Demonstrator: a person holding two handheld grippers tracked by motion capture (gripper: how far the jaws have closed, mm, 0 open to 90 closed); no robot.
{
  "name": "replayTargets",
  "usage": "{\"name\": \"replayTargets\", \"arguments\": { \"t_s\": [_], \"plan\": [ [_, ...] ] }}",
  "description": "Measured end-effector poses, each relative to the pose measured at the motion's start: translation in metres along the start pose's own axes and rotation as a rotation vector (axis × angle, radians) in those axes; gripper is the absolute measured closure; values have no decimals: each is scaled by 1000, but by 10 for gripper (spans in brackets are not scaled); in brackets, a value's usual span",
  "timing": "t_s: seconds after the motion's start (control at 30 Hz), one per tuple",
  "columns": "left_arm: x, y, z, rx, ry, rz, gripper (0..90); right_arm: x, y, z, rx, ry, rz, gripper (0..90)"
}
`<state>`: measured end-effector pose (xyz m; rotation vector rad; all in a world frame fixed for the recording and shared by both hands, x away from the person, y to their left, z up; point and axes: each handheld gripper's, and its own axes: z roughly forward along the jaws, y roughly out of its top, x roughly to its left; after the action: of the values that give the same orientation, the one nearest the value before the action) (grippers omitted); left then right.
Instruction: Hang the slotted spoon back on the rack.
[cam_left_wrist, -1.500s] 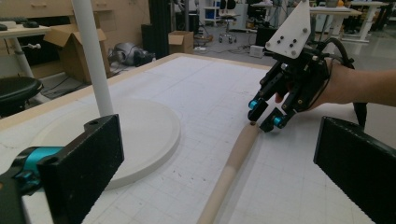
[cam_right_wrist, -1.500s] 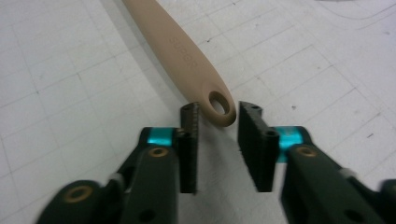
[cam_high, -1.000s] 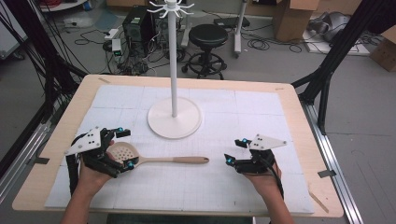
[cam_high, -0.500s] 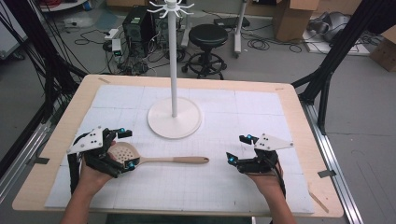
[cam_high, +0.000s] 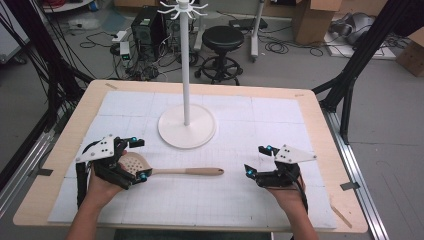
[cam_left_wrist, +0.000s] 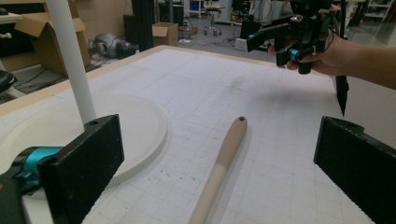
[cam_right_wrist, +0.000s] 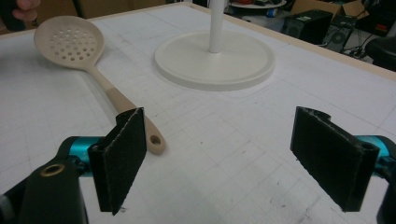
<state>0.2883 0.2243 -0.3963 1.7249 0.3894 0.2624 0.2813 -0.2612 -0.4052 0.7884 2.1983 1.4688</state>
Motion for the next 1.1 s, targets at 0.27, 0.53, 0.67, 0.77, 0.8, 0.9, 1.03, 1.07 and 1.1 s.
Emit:
{"name": "replayTargets", "arguments": {
  "t_s": [0.27, 0.53, 0.67, 0.77, 0.8, 0.9, 1.03, 1.07, 1.1],
  "plan": [
    [-2, 2, 4, 41, -13, -1, 21, -2, -1, -1, -2, -6, 5, 178],
    [0, 14, 25, 82, -34, 2, 21, -2, -1, 2, 0, 0, 9, 178],
    [1, 18, 41, 142, -36, 8, 21, -3, 0, 1, -11, 2, 12, 178],
    [1, 19, 54, 194, -58, 10, 21, -3, 0, 1, -10, 0, 17, 178],
    [1, 20, 59, 212, -61, 11, 21, -3, 0, 0, -10, 1, 19, 178],
    [0, 22, 70, 262, -77, 14, 21, -4, 0, 1, -11, -3, 18, 178],
    [-1, 23, 86, 335, -93, 25, 21, -3, 1, 1, -9, -1, 18, 178],
    [-1, 24, 90, 353, -96, 34, 21, -3, 1, 1, -10, -1, 19, 178],
    [-1, 25, 93, 372, -93, 42, 21, -3, 1, 1, -10, -1, 19, 178]
  ]
}}
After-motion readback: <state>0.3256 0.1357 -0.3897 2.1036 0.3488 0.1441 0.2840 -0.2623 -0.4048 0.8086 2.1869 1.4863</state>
